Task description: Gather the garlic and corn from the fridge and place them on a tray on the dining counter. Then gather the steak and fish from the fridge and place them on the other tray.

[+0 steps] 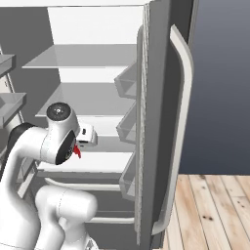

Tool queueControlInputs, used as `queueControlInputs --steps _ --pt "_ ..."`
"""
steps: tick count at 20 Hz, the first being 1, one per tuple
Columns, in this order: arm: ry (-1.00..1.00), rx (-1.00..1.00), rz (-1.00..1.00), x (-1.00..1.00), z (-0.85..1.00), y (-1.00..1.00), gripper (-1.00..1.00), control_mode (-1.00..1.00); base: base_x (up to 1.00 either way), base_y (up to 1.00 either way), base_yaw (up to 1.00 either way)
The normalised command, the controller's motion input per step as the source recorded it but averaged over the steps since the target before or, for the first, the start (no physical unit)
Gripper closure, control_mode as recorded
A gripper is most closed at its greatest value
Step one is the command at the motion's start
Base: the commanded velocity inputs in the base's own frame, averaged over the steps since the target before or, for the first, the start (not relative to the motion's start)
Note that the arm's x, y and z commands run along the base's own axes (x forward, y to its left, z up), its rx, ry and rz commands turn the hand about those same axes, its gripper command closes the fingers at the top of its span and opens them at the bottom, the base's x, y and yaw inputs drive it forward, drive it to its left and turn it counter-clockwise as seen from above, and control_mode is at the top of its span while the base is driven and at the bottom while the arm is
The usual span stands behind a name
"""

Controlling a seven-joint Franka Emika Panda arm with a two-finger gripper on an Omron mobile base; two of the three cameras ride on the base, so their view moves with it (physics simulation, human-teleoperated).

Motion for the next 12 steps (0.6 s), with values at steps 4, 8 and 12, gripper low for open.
queueControlInputs --steps 4,8,12 --pt "0.0 0.0 0.0 0.0 0.0 0.0 1.0 1.0 -0.6 -0.13 0.0" --pt "0.0 0.0 0.0 0.0 0.0 0.0 1.0 1.0 -1.0 -0.14 0.0" --pt "0.0 0.0 0.0 0.0 0.0 0.0 1.0 1.0 -1.0 -0.17 0.0"
